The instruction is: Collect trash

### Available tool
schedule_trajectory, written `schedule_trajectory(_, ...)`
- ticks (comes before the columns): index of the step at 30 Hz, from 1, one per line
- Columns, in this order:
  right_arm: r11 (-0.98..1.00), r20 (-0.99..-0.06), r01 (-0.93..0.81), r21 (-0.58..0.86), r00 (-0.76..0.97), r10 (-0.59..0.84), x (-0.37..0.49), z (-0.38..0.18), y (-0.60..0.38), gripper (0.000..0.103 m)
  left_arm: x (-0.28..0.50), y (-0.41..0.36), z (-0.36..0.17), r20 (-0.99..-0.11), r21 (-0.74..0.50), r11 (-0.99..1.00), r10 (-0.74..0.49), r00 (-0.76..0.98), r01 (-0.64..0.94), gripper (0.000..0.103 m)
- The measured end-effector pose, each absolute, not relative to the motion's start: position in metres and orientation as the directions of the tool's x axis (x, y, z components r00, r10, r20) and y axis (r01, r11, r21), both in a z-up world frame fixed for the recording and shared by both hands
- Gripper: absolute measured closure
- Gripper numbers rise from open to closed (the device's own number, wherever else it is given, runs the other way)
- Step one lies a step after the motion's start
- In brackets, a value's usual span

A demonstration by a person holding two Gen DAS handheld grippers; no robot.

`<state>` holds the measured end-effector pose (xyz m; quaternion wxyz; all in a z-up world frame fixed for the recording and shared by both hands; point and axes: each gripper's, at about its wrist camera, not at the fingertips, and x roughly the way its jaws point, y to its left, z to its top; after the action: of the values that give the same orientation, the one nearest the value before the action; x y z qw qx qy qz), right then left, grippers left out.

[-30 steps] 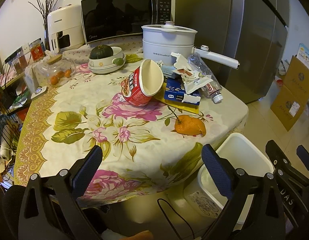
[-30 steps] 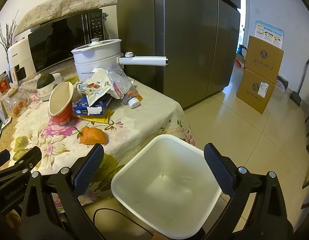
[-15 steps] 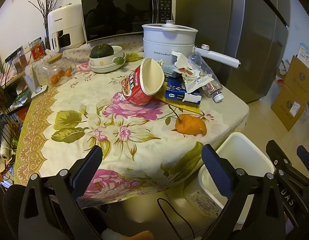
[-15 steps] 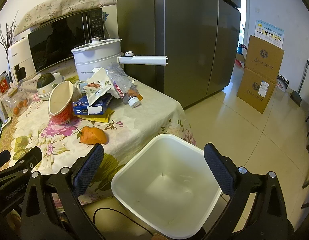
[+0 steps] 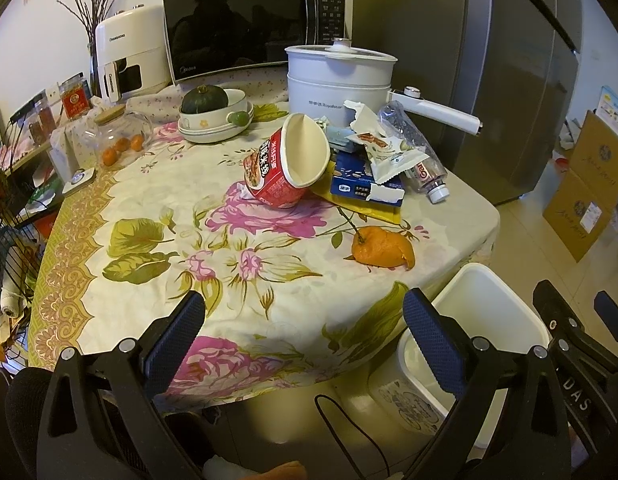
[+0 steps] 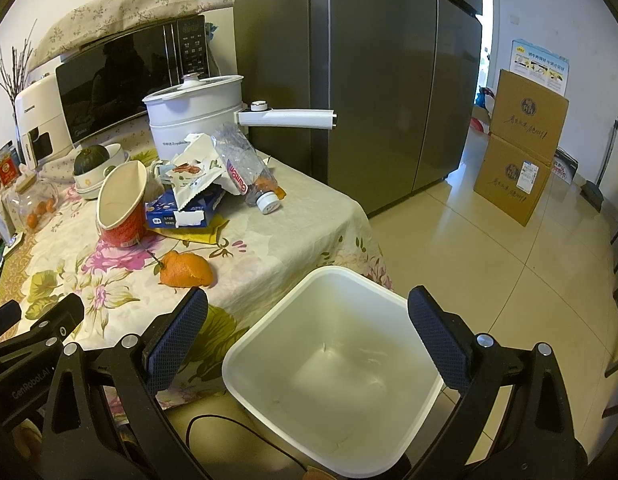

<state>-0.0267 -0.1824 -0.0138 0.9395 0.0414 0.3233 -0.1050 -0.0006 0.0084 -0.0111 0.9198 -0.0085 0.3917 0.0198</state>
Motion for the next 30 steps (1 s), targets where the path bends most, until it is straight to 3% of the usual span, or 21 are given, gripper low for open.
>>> schedule_trajectory(30,0.974,-0.620,0.225,0.009,0.765,-0.171,-0.0258,-0.0157,-0.1831,0.007,0.0025,0.0094,-0.0134,-0.733,0.000,0.999,0.036,0.679,-0.052,0.007)
